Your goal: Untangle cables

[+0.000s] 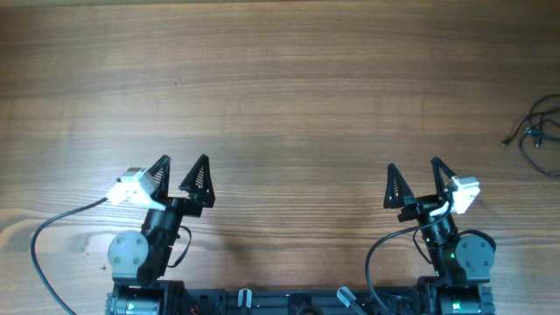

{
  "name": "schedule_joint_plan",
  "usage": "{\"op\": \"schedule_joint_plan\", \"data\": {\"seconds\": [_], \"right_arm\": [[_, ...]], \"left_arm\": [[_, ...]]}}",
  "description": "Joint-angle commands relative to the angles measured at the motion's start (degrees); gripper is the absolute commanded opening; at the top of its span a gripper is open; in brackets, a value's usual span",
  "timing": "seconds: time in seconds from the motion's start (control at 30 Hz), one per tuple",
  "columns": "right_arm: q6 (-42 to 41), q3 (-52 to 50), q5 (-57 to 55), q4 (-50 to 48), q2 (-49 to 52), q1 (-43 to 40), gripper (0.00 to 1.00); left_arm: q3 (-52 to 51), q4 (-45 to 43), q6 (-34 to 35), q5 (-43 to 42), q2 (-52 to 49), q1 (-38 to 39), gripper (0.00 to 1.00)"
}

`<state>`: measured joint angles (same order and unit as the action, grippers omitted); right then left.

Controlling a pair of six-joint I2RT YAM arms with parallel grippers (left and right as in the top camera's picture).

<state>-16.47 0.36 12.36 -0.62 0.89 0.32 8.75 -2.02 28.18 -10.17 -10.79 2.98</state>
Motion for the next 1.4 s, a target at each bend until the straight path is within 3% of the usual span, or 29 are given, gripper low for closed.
{"op": "schedule_joint_plan", "data": {"seconds": [0.0, 0.67, 1.03, 1.37], "right_arm": [[-0.2, 0.0, -0.7, -0.2, -0.7, 0.1, 1.0], [-0.2, 0.0, -0.7, -0.2, -0.7, 0.1, 1.0], [-0.2, 0.0, -0.7, -0.2, -0.7, 0.1, 1.0], [-0.2, 0.0, -0.7, -0.2, -0.7, 0.1, 1.0]], "left_arm": [[-0.6, -1.8, 0.6, 0.4, 3.5, -0.4, 1.0], [-0.6, -2.4, 0.5, 1.9, 10.6, -0.4, 1.0], [-2.5, 18.2, -13.1, 3.2, 10.6, -0.4, 1.0], [-3.4, 19.7, -16.2, 3.8, 10.3, -0.4, 1.0]]}}
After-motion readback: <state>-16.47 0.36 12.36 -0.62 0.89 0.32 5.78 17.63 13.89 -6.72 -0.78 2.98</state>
